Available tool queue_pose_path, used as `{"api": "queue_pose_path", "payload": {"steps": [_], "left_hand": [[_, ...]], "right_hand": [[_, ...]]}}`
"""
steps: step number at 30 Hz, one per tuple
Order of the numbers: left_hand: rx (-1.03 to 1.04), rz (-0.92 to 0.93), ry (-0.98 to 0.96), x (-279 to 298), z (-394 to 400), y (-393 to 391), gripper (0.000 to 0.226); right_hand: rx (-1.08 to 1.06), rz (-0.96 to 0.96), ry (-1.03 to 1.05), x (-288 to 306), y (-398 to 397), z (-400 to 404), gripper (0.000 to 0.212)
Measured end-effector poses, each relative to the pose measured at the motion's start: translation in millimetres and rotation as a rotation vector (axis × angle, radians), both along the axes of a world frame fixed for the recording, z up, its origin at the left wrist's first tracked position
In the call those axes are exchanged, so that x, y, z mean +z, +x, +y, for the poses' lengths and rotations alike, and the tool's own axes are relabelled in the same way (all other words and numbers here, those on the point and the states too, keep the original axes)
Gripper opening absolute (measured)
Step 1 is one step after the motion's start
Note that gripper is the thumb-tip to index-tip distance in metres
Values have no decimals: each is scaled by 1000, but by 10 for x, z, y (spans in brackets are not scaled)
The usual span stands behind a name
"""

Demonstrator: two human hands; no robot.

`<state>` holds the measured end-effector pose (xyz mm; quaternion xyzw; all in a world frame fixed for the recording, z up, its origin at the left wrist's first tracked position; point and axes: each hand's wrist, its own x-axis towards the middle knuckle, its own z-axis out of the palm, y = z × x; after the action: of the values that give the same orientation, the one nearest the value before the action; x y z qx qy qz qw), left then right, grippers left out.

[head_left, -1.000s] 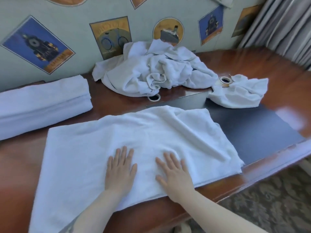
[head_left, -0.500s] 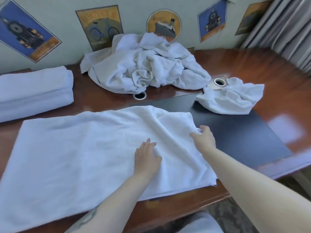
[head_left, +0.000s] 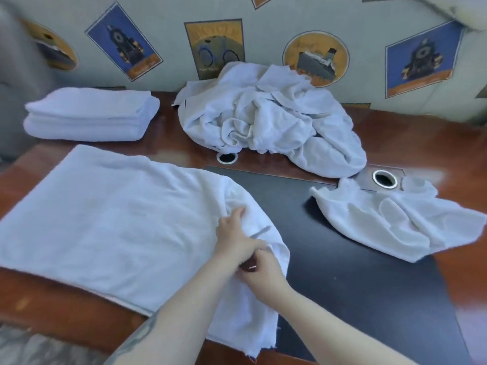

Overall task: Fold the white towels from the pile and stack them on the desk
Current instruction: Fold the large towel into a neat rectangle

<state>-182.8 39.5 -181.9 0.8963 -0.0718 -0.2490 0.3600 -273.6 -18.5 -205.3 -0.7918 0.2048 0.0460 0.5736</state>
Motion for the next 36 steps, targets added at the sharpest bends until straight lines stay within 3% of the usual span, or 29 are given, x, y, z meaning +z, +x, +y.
{"api": "queue_pose_path", "payload": {"steps": [2, 5, 8, 10, 12, 13, 15, 17, 19, 20, 23, 24, 27, 28, 30, 31, 34, 36], "left_hand": [[65, -6, -5, 14, 29, 51, 60], [202, -39, -39, 35, 83, 131, 27], [332, 15, -144, 67, 8, 231, 14], [396, 43, -188, 124, -76, 250, 17], [433, 31, -183, 165, -160, 255, 22], [461, 11, -182, 192, -187, 257, 23], [496, -37, -215, 242, -224, 255, 20], [449, -131, -206, 252, -236, 215, 14], [349, -236, -95, 220, -271, 111, 23], [304, -263, -34, 187, -312, 45, 23], [258, -238, 0, 96, -494, -132, 12], [272, -236, -42, 68, -540, -152, 8], [186, -308, -162, 71, -642, -91, 27], [110, -318, -180, 84, -682, -62, 35], [-40, -285, -173, 98, -762, -63, 44], [-86, -262, -152, 83, -790, -88, 45], [-130, -210, -114, -45, -770, -180, 43], [-243, -190, -27, -150, -731, -260, 55]], "right_hand": [[44, 24, 17, 6, -51, -153, 26], [-52, 127, 111, 22, -2, -381, 37], [-49, 244, 509, 32, 168, -496, 50], [22, 239, 613, 29, 223, -468, 54], [149, 200, 474, 52, 306, -407, 44], [218, 167, 309, 55, 357, -391, 39], [321, 71, -235, 33, 465, -422, 39], [187, -46, -614, 18, 553, -537, 31], [10, -73, -640, -19, 600, -603, 18], [-35, -67, -576, -46, 603, -623, 14], [-246, -28, 30, -58, 609, -567, 20], [-257, -14, 118, -23, 619, -580, 24], [-279, 83, 670, 67, 787, -792, 18], [-253, 66, 767, 107, 821, -906, 8], [-372, 36, 928, 148, 873, -1116, 27], [-473, 47, 1089, 169, 899, -1210, 21], [-658, 75, 1163, 94, 895, -1431, 38], [-750, 34, 1280, 4, 820, -1548, 44]]}}
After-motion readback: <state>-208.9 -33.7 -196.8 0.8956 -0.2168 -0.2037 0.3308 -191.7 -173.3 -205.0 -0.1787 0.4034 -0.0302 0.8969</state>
